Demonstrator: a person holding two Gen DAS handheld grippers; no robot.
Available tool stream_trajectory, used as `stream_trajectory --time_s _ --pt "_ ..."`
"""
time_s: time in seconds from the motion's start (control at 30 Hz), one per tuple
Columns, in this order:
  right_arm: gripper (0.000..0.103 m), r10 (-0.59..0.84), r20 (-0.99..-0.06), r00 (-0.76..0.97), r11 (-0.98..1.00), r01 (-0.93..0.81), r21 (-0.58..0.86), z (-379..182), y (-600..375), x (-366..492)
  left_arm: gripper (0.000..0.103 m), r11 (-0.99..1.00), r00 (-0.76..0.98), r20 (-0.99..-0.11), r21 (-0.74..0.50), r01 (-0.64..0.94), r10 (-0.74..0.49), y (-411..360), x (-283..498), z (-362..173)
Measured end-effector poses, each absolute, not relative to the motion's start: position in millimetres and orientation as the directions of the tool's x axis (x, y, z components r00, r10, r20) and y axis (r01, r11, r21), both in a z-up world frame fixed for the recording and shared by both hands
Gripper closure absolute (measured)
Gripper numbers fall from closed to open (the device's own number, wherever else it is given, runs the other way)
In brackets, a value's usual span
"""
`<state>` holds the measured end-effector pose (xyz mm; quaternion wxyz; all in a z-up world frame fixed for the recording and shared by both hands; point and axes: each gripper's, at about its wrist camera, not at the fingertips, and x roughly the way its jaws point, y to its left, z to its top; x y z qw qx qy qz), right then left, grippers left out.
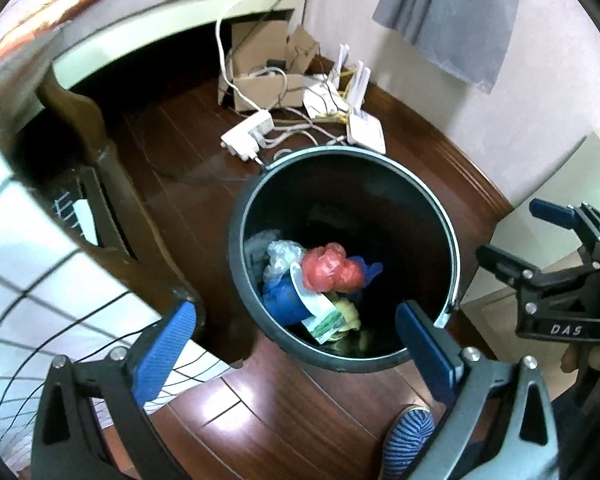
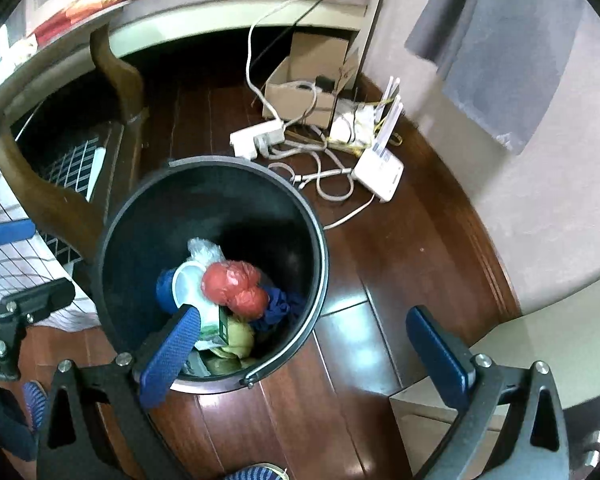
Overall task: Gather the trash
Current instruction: 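Move both tools back toward the remaining trash on the table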
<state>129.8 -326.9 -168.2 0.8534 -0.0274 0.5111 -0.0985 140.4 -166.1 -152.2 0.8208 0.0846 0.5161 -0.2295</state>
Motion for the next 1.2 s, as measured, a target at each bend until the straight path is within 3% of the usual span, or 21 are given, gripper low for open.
stream_trajectory --time_s 0.67,0.97,1.2 --pt "0.0 -0.146 -0.765 0.628 0.984 0.015 -0.176 -87 -236 104 0.002 0.948 0.545 -0.802 -0.075 0.31 -0.242 -79 100 -77" --pt "0.0 -0.038 -0.661 0.749 0.985 -0.085 -0.153 -42 -168 125 0.002 0.991 0.699 -0.705 -0.044 0.126 -0.12 7 88 -32" --pt "0.0 0.046 -0.673 0.738 0.975 -0.179 -0.13 -27 -97 163 0.003 0.999 0.743 -0.67 -0.039 -0.018 -0.012 85 96 -20"
